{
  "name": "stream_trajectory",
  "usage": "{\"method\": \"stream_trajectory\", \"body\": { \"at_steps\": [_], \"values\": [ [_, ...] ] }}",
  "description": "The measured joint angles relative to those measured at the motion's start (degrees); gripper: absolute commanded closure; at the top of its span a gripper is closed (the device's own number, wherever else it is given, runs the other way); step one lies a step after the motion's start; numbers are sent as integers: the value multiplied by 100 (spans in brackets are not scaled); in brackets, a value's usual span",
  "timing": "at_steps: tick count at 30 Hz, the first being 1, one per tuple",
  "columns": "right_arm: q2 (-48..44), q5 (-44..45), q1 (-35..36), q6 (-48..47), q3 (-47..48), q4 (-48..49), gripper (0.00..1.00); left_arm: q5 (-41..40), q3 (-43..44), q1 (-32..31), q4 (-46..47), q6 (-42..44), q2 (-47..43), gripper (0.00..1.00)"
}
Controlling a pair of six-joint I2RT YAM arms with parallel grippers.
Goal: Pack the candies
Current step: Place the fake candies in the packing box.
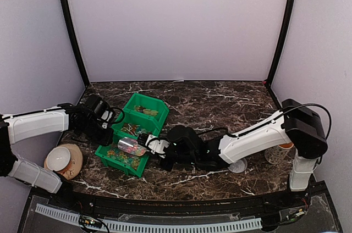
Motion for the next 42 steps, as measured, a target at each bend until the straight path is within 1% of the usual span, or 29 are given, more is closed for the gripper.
{"method": "stream_trajectory", "body": {
  "at_steps": [10, 16, 31, 42],
  "values": [
    [-946, 452, -7, -2, -608, -68, 100, 0, 0, 0, 0, 0, 0, 100],
    [-1491, 813, -70, 39, -929, -326, 100, 0, 0, 0, 0, 0, 0, 100],
    [-2855, 1687, -278, 428, -1665, -1681, 100, 9, 0, 0, 0, 0, 0, 100],
    [-3161, 1941, -289, 789, -1644, -2997, 100, 17, 0, 0, 0, 0, 0, 100]
  ]
}}
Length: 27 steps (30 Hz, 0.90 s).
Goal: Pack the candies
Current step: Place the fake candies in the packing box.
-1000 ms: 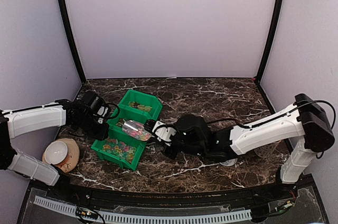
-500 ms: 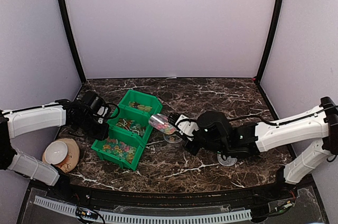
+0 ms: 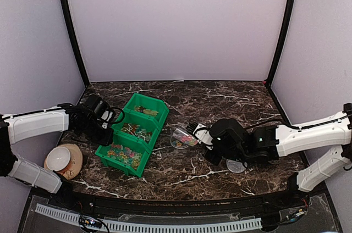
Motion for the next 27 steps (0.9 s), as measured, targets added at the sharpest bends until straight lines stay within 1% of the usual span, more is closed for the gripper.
{"method": "stream_trajectory", "body": {
  "at_steps": [7, 27],
  "values": [
    [50, 109, 0, 184, 341, -938, 100, 2, 0, 0, 2, 0, 0, 100],
    [490, 238, 0, 254, 1296, -2542, 100, 2, 0, 0, 2, -2, 0, 100]
  ]
}}
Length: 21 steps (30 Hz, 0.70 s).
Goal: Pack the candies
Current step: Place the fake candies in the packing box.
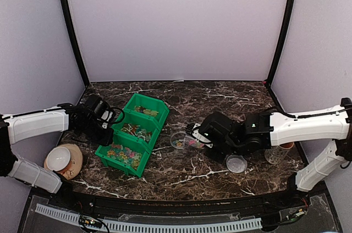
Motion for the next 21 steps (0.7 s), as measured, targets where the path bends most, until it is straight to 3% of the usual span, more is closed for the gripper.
{"method": "stream_trajectory", "body": {
  "at_steps": [21],
  "values": [
    [603, 131, 13, -85, 1078, -1261, 100, 0, 0, 0, 0, 2, 0, 100]
  ]
}}
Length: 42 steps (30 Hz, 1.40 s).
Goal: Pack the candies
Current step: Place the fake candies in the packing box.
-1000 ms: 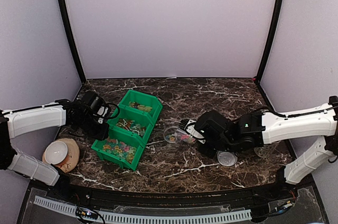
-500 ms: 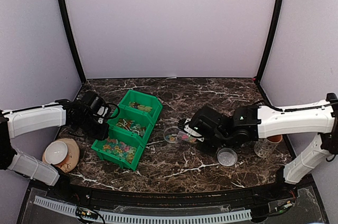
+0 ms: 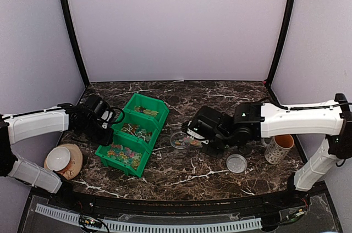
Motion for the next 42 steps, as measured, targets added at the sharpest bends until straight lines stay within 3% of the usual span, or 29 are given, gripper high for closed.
{"method": "stream_trajectory", "body": {
  "at_steps": [26, 42],
  "values": [
    [238, 378, 166, 0, 555, -796, 100, 0, 0, 0, 0, 0, 0, 100],
    [-13, 660, 164, -199, 81, 1147, 100, 278, 0, 0, 26, 0, 96, 100]
  ]
}}
